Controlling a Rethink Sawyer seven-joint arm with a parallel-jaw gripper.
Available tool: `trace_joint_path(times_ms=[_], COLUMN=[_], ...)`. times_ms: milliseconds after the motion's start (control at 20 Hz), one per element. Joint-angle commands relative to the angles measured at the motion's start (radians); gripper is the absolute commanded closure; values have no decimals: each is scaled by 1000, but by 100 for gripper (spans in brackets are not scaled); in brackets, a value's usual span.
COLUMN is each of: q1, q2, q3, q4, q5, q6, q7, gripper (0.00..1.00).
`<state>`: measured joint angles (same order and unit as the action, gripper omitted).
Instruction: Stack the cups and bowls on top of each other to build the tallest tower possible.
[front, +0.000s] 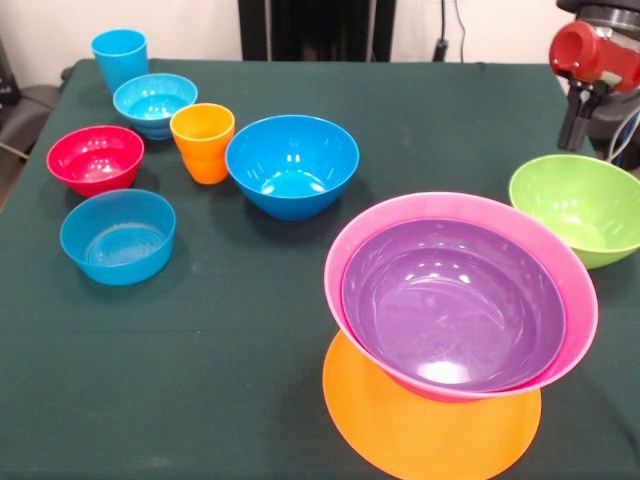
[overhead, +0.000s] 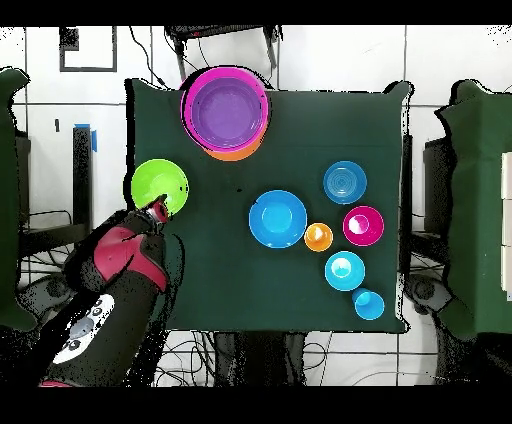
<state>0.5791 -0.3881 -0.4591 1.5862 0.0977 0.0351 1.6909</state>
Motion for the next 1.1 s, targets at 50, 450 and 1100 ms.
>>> trace_joint_path(times_ms=[50,450,1100], q1=[32,47,66], q2=[94,96,92], q3=[59,47,34], q4=[-51,-72,-106], q5=[67,74,90], q6=[-7,62,178], q7=[211,219,224], gripper=[100,100,100])
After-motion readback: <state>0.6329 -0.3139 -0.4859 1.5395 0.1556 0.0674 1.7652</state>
